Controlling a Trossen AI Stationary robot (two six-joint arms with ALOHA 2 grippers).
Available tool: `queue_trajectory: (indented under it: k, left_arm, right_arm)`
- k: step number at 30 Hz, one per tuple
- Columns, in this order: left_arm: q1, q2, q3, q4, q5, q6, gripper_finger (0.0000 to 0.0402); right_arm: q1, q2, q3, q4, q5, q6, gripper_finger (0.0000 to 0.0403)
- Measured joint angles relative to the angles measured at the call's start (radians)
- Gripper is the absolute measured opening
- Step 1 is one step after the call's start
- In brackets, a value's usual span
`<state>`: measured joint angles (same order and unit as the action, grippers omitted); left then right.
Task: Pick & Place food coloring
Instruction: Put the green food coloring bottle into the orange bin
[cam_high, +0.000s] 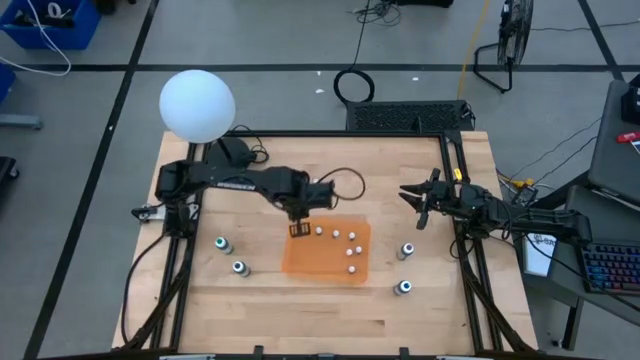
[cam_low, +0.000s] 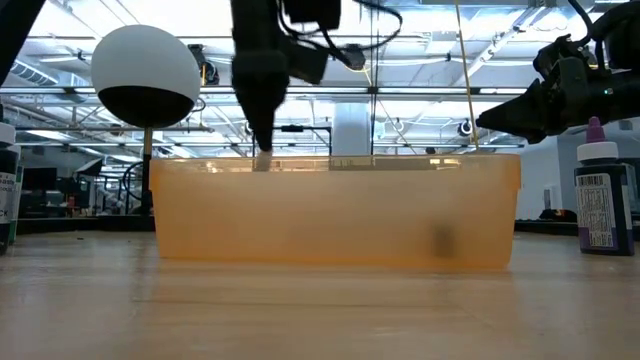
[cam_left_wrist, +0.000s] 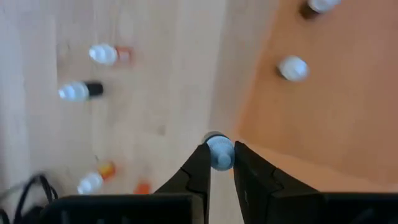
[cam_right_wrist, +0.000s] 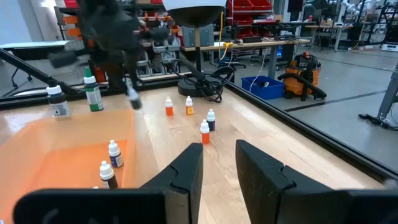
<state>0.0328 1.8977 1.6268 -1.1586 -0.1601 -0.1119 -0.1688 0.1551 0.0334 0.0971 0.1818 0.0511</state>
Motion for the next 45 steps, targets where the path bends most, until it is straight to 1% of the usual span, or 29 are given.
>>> queue_trajectory:
  k: [3,7,10,13,17,22,24,27,30,33,41,45]
  left_arm:
    - [-0.049,-0.025,-0.014,-0.015,-0.002,-0.055,0.005]
    - [-0.105,-0.038,-0.053,0.027,0.006,-0.081,0.005]
    - [-0.126,-0.038,-0.119,0.103,0.021,-0.071,0.005]
    - [-0.118,-0.038,-0.209,0.211,0.078,-0.053,0.005]
    - [-0.084,-0.05,-0.296,0.279,0.085,-0.056,0.005]
    - [-0.043,-0.131,-0.402,0.494,0.186,-0.029,0.0049]
    - [-0.035,-0.172,-0.453,0.552,0.218,-0.028,0.0049]
    - [-0.027,-0.22,-0.515,0.602,0.23,-0.05,0.0049]
    - [-0.025,-0.25,-0.564,0.637,0.212,-0.083,0.0049]
    - [-0.026,-0.251,-0.593,0.689,0.212,-0.094,0.0049]
    - [-0.026,-0.236,-0.627,0.721,0.211,-0.119,0.0048]
    - [-0.026,-0.236,-0.628,0.716,0.187,-0.125,0.0048]
  right_arm:
    - [0.0,0.0,0.0,0.0,0.0,0.0,0.0086]
    - [0.0,0.0,0.0,0.0,0.0,0.0,0.0087]
    - [0.0,0.0,0.0,0.0,0.0,0.0,0.0086]
    - [0.0,0.0,0.0,0.0,0.0,0.0,0.0085]
    - [0.0,0.0,0.0,0.0,0.0,0.0,0.0085]
    - [0.0,0.0,0.0,0.0,0.0,0.0,0.0084]
    - [0.0,0.001,0.0,0.0,0.0,0.0,0.0085]
    - [0.0,0.001,0.0,-0.001,0.0,0.0,0.0084]
    - [0.0,0.001,0.0,-0.001,0.0,0.0,0.0084]
    - [0.0,0.002,0.0,0.0,0.0,0.0,0.0084]
    - [0.0,0.002,0.0,-0.001,0.0,0.0,0.0084]
    - [0.0,0.002,0.0,-0.001,0.0,0.0,0.0084]
